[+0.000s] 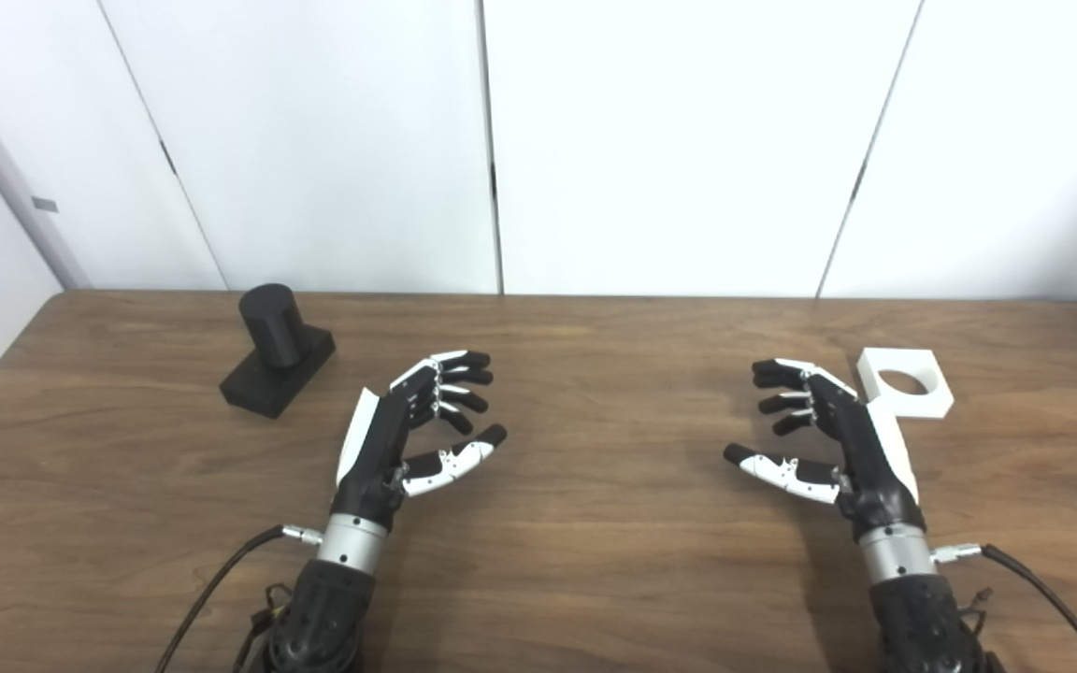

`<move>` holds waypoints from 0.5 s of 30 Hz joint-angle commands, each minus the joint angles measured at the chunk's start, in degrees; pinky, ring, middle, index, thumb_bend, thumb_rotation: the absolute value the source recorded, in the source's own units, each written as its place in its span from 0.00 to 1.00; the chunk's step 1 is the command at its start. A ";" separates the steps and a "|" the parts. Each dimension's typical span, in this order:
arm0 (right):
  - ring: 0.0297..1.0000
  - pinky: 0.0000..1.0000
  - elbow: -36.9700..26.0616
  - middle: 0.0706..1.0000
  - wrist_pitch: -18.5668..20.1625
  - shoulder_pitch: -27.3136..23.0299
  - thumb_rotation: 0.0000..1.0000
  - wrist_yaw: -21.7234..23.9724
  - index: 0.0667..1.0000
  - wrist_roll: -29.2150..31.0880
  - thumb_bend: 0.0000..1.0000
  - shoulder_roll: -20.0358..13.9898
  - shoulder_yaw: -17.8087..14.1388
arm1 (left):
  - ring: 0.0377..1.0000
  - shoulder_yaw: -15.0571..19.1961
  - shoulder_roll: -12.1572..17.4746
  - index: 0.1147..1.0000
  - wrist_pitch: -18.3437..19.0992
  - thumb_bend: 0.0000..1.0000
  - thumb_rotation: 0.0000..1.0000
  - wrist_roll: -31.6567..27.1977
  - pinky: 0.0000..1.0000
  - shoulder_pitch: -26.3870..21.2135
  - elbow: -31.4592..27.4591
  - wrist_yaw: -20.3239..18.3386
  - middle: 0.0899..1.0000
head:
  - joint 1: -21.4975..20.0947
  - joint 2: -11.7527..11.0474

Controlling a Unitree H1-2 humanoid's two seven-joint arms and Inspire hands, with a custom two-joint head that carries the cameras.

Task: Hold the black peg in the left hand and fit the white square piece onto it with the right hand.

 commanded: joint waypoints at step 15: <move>0.62 0.52 -2.40 0.68 -1.72 -1.43 0.00 -0.69 0.67 0.11 0.58 -0.13 -0.18 | 0.58 -0.02 0.28 0.68 -0.84 0.61 0.00 0.01 0.48 0.07 0.57 0.03 0.66 | 0.86 0.46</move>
